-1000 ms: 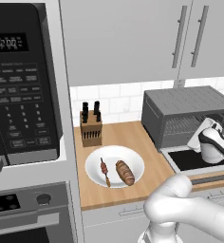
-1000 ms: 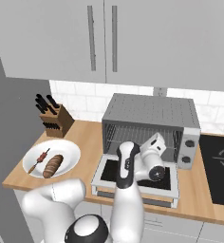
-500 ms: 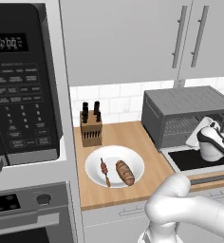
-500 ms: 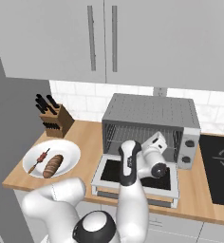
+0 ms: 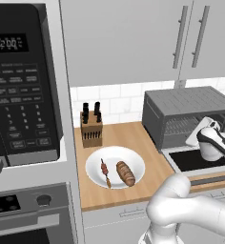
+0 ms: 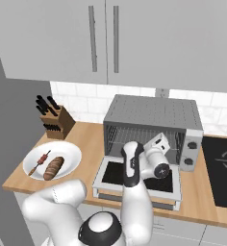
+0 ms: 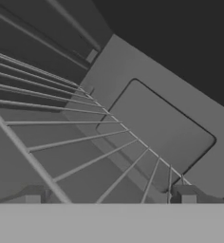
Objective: Pick up the kebab skewer and baguette bread, and place them inside the toaster oven. Close the toaster oven door and start by setting the timer.
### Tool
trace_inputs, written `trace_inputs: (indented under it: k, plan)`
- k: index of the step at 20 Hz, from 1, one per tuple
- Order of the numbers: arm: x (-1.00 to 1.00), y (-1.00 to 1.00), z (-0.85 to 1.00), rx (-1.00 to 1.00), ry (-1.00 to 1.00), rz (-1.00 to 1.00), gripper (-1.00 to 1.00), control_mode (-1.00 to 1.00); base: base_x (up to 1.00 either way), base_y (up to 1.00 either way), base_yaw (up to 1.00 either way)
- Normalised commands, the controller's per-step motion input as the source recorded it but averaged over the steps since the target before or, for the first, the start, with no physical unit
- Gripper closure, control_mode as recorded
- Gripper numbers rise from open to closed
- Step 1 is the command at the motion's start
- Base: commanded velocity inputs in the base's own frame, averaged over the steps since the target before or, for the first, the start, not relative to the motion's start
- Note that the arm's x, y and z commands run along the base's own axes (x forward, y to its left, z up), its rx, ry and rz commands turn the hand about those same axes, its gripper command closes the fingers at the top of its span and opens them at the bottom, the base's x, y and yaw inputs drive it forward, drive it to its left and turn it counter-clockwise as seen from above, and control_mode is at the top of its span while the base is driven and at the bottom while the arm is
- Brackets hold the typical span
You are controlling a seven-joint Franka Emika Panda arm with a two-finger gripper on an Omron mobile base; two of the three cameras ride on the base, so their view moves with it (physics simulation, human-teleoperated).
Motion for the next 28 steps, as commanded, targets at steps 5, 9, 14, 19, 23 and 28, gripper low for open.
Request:
trace_inputs:
  k: [5,9,14,19,23,28]
  plan:
    - [0.0,0.07,-0.32,0.03,0.0,0.0,1.0,-1.0,0.0,0.0,0.0]
    - [0.0,0.0,-0.04,0.08,0.01,0.0,1.0,-1.0,0.0,0.0,0.0]
    - [-0.16,0.01,0.0,0.08,0.01,0.0,1.0,-1.0,0.0,0.0,0.0]
    - [-0.54,0.01,0.12,0.06,-0.03,0.0,1.0,-1.0,0.0,0.0,0.0]
    - [-0.72,0.0,0.22,0.05,0.0,0.0,1.0,-1.0,0.0,0.0,0.0]
    - [-0.77,0.0,0.28,0.04,0.03,0.0,1.0,-1.0,0.0,0.0,0.0]
